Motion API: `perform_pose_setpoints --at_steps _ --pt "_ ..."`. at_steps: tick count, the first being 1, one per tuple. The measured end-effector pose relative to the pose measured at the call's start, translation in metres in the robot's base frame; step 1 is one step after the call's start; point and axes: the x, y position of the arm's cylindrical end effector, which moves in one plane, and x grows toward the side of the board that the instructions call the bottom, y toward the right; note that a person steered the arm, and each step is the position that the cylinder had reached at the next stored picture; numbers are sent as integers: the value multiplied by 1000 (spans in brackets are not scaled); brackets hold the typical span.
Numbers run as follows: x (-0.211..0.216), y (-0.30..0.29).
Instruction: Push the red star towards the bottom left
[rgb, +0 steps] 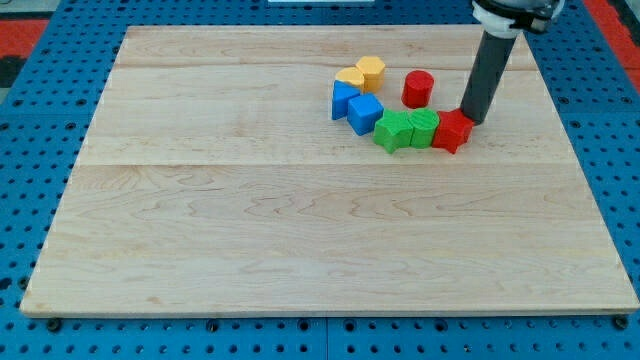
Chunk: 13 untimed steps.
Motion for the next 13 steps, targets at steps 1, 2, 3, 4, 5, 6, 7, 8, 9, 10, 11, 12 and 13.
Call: perform_pose_setpoints --at_steps 1,2,3,4,5,6,7,8,9,10,11,12,13 --pt "53 -53" --pt "75 -151" --pt "86 -98" --pt "89 -30" --pt "130 -92" --pt "130 -210" --pt "115 -266" --pt "74 -263" --pt "59 -320" --pt "16 -294" --pt "49 -326" --pt "106 -382" --pt "106 -348"
